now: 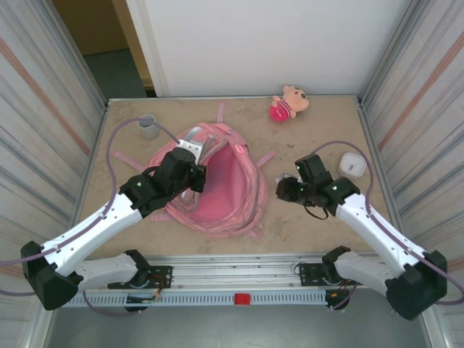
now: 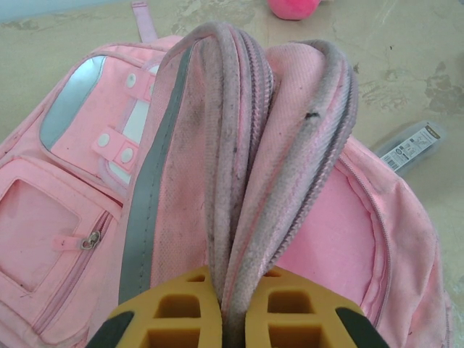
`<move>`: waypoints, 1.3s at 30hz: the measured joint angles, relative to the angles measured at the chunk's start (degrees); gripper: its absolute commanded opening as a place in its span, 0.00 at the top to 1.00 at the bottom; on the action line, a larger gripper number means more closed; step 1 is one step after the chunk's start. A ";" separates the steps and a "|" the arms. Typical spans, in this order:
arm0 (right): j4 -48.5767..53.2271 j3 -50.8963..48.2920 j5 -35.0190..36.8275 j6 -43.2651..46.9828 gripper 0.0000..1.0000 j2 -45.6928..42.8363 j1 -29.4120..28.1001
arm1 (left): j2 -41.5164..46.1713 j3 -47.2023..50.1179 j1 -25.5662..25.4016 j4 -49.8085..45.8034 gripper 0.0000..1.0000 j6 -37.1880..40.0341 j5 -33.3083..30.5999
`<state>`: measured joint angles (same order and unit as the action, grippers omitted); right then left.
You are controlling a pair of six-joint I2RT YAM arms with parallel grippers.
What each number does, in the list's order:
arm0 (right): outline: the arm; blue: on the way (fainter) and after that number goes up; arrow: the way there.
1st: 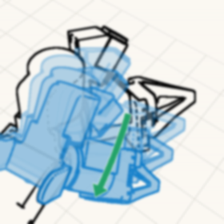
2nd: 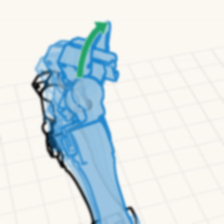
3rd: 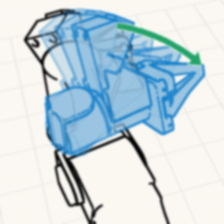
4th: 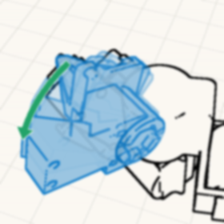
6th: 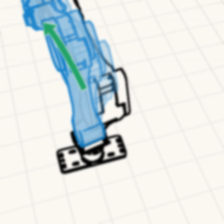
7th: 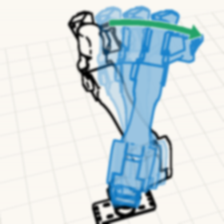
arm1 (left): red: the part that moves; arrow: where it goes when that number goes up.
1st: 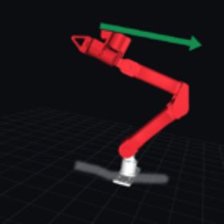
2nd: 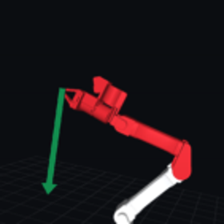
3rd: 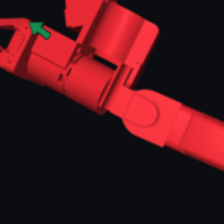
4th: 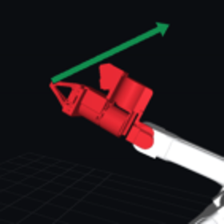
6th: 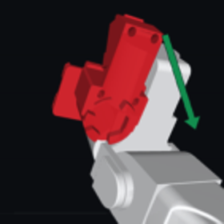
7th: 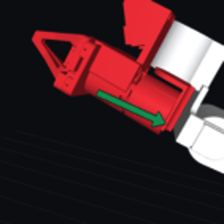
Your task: Pack the student bag
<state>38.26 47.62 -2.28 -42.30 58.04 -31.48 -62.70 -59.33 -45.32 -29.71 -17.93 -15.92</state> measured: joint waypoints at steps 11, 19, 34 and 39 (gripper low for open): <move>-18.84 5.99 -3.50 -2.21 0.52 14.10 -16.87 | 0.15 0.00 0.02 0.00 1.00 -0.35 0.46; -29.09 12.09 -5.75 -9.25 0.51 31.19 -18.75 | 0.81 0.00 0.37 0.00 1.00 -0.48 1.31; -32.30 8.04 -8.09 -16.22 0.47 31.80 -22.64 | 1.73 0.24 0.39 -0.11 1.00 -0.57 0.87; -31.85 5.64 -8.55 -20.13 0.50 32.68 -29.00 | 2.58 0.61 0.39 -0.17 1.00 -0.57 0.85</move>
<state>6.42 53.25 -10.83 -62.43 90.72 -60.49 -60.12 -58.72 -44.93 -29.89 -18.50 -15.07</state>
